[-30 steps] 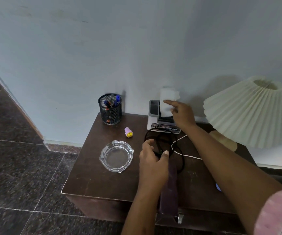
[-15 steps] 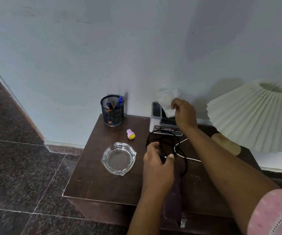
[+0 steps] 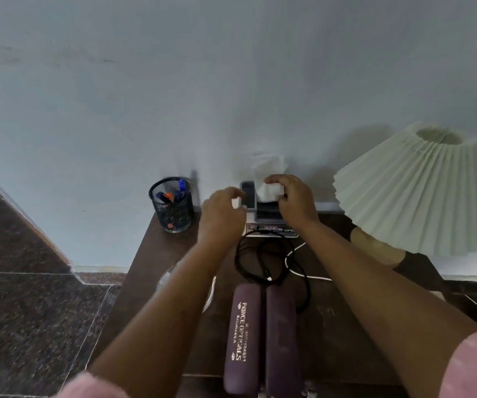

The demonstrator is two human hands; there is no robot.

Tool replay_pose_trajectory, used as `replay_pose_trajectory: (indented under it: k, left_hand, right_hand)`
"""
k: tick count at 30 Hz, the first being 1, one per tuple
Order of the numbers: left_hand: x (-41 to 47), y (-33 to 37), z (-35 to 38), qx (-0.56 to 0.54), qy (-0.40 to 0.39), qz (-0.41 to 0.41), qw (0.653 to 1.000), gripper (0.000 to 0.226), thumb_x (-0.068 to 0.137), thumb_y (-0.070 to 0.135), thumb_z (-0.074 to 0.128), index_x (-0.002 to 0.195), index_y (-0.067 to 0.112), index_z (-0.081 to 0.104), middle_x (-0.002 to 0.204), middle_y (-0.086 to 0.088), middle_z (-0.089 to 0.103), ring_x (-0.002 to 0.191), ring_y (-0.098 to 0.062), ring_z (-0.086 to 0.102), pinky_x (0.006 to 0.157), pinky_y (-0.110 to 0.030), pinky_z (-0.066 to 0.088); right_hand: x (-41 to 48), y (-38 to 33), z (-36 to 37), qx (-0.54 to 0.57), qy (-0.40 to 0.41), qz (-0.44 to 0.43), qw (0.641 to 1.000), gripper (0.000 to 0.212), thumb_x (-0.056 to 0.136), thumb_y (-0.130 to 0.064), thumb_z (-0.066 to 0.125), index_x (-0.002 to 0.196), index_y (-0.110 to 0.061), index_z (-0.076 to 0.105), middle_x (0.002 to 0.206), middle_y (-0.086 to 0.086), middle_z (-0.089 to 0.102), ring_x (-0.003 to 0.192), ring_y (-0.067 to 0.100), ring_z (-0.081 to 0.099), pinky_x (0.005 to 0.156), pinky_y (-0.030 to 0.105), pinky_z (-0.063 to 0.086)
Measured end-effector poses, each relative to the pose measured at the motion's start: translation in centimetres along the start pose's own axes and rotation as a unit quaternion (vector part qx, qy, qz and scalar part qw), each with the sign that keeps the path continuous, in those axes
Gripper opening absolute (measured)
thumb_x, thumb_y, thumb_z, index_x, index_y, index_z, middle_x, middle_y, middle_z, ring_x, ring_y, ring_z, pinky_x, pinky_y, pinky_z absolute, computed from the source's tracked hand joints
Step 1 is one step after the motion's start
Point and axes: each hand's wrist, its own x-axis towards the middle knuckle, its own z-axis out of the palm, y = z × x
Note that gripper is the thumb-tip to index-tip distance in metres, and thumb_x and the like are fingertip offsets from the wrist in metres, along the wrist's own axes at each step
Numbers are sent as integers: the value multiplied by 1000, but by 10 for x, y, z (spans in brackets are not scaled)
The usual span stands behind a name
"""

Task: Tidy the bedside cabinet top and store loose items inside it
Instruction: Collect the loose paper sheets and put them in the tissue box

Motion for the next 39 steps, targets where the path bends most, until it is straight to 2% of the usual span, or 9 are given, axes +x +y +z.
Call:
replay_pose_trajectory:
  k: [6,10,13,20,23,27,31,35,39]
  left_hand:
    - [66,7,15,132,-85,-6,988,40,85,28,62,125,26,57,134,-2,54,125,-25,45,104,-39,39]
    - [71,5,29,104,-112,-29,988,40,79,28,70,118,26,61,123,-3,60,117,-27,50,100,-43,42]
    - [70,7,35,53,-103,-43,992,35,76,25,73,110,22,64,111,-3,65,110,-26,56,98,-45,44]
    - [76,6,34,102,-109,-41,988,22,73,27,75,84,15,62,106,-10,62,107,-31,55,92,-43,48]
    - [81,5,35,100,-111,-20,989,40,73,29,75,109,19,62,124,-8,54,119,-29,48,99,-43,42]
    - [80,4,36,68,-98,15,993,65,74,25,74,133,33,46,137,-5,43,130,-27,36,108,-41,33]
    - [83,3,37,133,-110,38,984,49,83,28,66,130,25,52,133,-9,46,128,-27,36,105,-38,31]
    - [82,10,39,153,-111,62,980,32,86,26,61,117,19,61,117,-11,56,114,-31,48,94,-42,43]
    - [76,11,42,188,-112,79,973,23,85,21,61,107,20,65,110,-6,62,109,-29,54,87,-41,47]
  right_hand:
    - [6,1,2,-6,-26,28,999,89,76,18,51,141,-34,20,108,11,57,94,28,57,81,36,52]
    - [5,2,5,-54,-34,8,998,109,75,12,57,144,-45,-4,70,-6,43,60,12,51,66,34,51]
    - [7,1,7,-72,-61,8,995,114,75,8,63,145,-43,-10,66,-11,36,64,15,52,68,35,51]
    - [14,-3,-11,-5,-69,19,997,91,81,8,52,149,-32,8,91,15,63,82,29,62,76,39,52]
    - [17,-1,-17,-57,-99,30,993,80,84,5,47,147,-32,12,90,11,60,85,30,60,81,44,50]
    - [19,4,-12,-165,-136,58,975,62,87,-6,49,140,-28,26,117,15,56,113,34,47,89,43,39]
    - [18,5,-11,-155,-133,63,977,55,85,-23,60,134,-27,35,126,11,53,118,35,43,94,44,39]
    - [17,3,-16,-112,-66,10,991,33,90,-17,53,123,-20,51,115,11,62,111,33,49,88,45,47]
    - [15,5,-19,-185,-97,1,978,26,91,-16,49,115,-18,59,107,12,65,110,33,49,80,39,44]
